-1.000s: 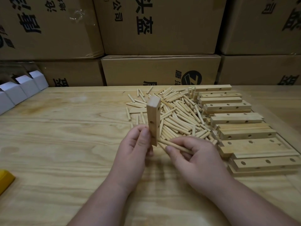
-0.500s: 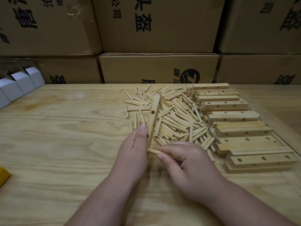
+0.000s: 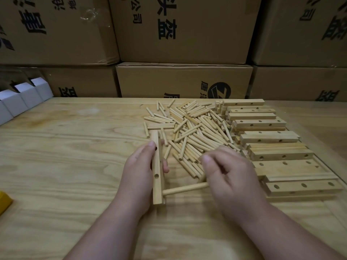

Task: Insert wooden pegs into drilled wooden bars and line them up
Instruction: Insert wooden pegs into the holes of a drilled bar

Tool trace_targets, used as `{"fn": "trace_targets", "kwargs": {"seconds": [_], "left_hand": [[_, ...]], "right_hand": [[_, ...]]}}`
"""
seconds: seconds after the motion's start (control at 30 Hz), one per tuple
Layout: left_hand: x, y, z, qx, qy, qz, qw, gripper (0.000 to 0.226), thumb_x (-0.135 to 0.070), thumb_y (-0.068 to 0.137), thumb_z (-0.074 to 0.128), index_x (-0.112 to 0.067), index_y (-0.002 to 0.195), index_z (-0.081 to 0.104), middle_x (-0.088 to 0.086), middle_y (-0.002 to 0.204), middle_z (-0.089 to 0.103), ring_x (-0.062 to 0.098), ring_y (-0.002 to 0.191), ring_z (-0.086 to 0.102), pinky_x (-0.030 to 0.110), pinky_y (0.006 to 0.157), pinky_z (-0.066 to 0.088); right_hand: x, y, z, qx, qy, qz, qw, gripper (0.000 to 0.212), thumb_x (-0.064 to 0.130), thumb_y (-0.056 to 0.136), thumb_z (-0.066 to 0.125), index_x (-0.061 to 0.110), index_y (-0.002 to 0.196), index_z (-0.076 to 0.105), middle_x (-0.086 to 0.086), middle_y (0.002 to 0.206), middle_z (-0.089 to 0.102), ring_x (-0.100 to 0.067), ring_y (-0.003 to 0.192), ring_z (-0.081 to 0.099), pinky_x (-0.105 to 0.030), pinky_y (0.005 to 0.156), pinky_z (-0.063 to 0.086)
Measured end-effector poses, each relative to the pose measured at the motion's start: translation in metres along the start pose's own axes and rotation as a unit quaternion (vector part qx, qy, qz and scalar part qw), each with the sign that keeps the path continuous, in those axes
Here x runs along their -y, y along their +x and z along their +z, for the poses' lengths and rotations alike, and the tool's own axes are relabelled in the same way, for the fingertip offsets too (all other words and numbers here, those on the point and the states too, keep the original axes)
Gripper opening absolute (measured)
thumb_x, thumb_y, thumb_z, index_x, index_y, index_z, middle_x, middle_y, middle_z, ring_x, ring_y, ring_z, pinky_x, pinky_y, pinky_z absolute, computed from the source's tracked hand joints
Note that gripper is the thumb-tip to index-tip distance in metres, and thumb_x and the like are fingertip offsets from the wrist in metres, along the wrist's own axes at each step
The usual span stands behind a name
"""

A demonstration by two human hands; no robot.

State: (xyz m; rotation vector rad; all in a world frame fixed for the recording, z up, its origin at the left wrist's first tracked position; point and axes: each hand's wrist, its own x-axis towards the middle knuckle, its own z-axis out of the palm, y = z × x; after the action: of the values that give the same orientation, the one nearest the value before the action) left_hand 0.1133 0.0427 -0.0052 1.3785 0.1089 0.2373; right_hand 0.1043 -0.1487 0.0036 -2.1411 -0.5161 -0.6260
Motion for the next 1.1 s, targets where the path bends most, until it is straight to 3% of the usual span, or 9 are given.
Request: {"fn": "trace_targets", "kwargs": {"seconds": [0.07, 0.2, 0.27, 0.37, 0.5, 0.7, 0.87, 1.0, 1.1], "left_hand": [[-0.002, 0.0, 0.0, -0.002, -0.015, -0.009, 1.0, 0.033, -0.046, 0.098, 0.047, -0.033, 0.099, 0.077, 0.008, 0.062, 0.061, 0.017, 0.048, 0.045, 0.03, 0.047, 0.038], [-0.001, 0.001, 0.001, -0.015, -0.012, -0.007, 1.0, 0.038, -0.038, 0.105, 0.04, -0.033, 0.103, 0.078, 0.009, 0.062, 0.061, 0.015, 0.051, 0.047, 0.032, 0.055, 0.04], [0.0, 0.003, 0.0, -0.014, -0.028, -0.023, 0.999, 0.043, -0.036, 0.107, 0.036, -0.03, 0.106, 0.078, 0.009, 0.064, 0.06, 0.018, 0.052, 0.046, 0.034, 0.057, 0.04], [-0.001, 0.002, -0.002, -0.004, -0.034, -0.034, 0.999, 0.045, -0.037, 0.107, 0.034, -0.028, 0.109, 0.078, 0.008, 0.064, 0.059, 0.018, 0.051, 0.046, 0.031, 0.05, 0.042], [0.001, 0.002, 0.0, 0.017, -0.003, -0.018, 1.0, 0.047, -0.036, 0.107, 0.032, -0.03, 0.108, 0.078, 0.007, 0.063, 0.058, 0.017, 0.051, 0.046, 0.034, 0.053, 0.04], [0.001, 0.001, 0.002, 0.034, 0.017, -0.019, 0.999, 0.044, -0.045, 0.095, 0.037, -0.034, 0.105, 0.077, 0.007, 0.062, 0.06, 0.017, 0.05, 0.047, 0.035, 0.055, 0.039], [0.0, 0.001, 0.004, 0.044, 0.019, -0.029, 0.998, 0.044, -0.047, 0.09, 0.038, -0.031, 0.1, 0.077, 0.008, 0.063, 0.061, 0.016, 0.049, 0.047, 0.035, 0.057, 0.038], [0.001, -0.001, 0.005, 0.044, 0.039, -0.02, 0.998, 0.045, -0.038, 0.103, 0.035, -0.021, 0.095, 0.076, 0.007, 0.061, 0.062, 0.015, 0.048, 0.048, 0.032, 0.052, 0.04], [0.0, -0.003, 0.005, 0.039, 0.053, -0.006, 0.998, 0.044, -0.043, 0.106, 0.041, -0.015, 0.099, 0.074, 0.007, 0.06, 0.065, 0.013, 0.047, 0.051, 0.024, 0.045, 0.043]], "right_hand": [[-0.005, 0.003, -0.003, -0.068, -0.043, 0.06, 0.995, 0.023, 0.036, 0.095, 0.049, 0.026, 0.085, 0.067, 0.015, 0.079, 0.059, -0.004, 0.078, 0.056, -0.036, 0.065, 0.049], [-0.006, 0.004, -0.002, -0.071, -0.124, 0.125, 0.982, 0.01, 0.035, 0.092, 0.053, 0.033, 0.089, 0.062, 0.019, 0.083, 0.056, -0.003, 0.077, 0.053, -0.03, 0.061, 0.044], [-0.002, 0.005, -0.002, -0.044, -0.181, 0.143, 0.972, 0.012, 0.041, 0.091, 0.053, 0.035, 0.097, 0.061, 0.019, 0.086, 0.054, -0.006, 0.079, 0.054, -0.029, 0.059, 0.042], [0.003, 0.004, -0.002, 0.036, -0.292, 0.161, 0.942, 0.037, 0.052, 0.089, 0.052, 0.032, 0.119, 0.058, 0.012, 0.102, 0.057, -0.016, 0.098, 0.056, -0.033, 0.071, 0.047], [0.009, 0.005, -0.005, 0.103, -0.36, 0.167, 0.912, 0.04, 0.06, 0.089, 0.041, 0.032, 0.111, 0.059, 0.009, 0.099, 0.06, -0.018, 0.1, 0.054, -0.038, 0.085, 0.045], [0.01, 0.005, -0.006, 0.078, -0.335, 0.161, 0.925, 0.023, 0.037, 0.09, 0.049, 0.031, 0.109, 0.062, 0.011, 0.094, 0.063, -0.018, 0.096, 0.055, -0.038, 0.084, 0.043], [0.0, 0.003, -0.004, -0.044, -0.206, 0.087, 0.974, 0.021, 0.018, 0.088, 0.061, 0.022, 0.107, 0.071, 0.011, 0.098, 0.065, -0.016, 0.099, 0.059, -0.04, 0.09, 0.049], [-0.004, -0.001, 0.0, -0.076, -0.078, -0.034, 0.993, 0.019, 0.013, 0.089, 0.062, 0.017, 0.105, 0.072, 0.012, 0.099, 0.064, -0.006, 0.099, 0.058, -0.02, 0.09, 0.044], [-0.004, -0.001, 0.002, -0.063, -0.055, -0.073, 0.994, 0.018, 0.01, 0.089, 0.064, 0.014, 0.104, 0.073, 0.01, 0.097, 0.065, -0.006, 0.097, 0.057, -0.013, 0.091, 0.038]]}}
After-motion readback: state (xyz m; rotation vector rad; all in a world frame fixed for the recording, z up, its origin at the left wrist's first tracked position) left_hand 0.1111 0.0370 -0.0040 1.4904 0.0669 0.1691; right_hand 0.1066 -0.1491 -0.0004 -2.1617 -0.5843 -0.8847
